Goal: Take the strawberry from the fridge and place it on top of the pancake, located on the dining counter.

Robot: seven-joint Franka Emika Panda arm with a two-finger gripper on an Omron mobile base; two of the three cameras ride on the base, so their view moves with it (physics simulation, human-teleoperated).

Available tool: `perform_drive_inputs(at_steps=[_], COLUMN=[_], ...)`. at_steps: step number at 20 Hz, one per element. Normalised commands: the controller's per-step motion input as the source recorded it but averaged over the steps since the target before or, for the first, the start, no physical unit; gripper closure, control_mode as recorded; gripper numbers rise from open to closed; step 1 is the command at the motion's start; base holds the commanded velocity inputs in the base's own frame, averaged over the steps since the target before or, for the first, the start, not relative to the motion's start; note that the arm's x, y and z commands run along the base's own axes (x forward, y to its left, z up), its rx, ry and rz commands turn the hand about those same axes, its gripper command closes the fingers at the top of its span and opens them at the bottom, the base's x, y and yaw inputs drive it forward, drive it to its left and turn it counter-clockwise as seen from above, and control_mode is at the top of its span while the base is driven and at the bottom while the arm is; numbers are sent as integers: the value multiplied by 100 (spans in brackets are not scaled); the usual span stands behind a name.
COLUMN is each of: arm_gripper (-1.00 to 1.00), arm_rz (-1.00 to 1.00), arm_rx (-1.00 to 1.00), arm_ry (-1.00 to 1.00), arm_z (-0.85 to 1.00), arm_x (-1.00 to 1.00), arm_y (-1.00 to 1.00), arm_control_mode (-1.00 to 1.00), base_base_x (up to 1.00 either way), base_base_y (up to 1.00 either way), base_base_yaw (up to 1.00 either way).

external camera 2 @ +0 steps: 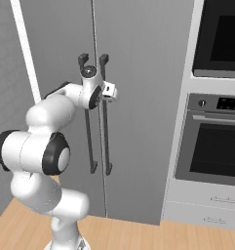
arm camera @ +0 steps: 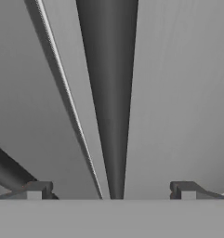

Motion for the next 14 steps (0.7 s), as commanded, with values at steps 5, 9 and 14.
perform_drive_inputs(at_steps=[5, 9, 14], arm_gripper=[-100, -100, -100], arm_rz=[-1, 0, 0], arm_rx=[0, 0, 0], arm_ry=[-3, -1, -11], arm_z=[-13, -6, -16], arm_x=[41, 43, 42], arm_y=[-7, 0, 0], arm_control_mode=[-100, -100, -100], base_base_x=[0, 0, 0], base_base_y=[0, 0, 0], base_base_yaw=[0, 0, 0])
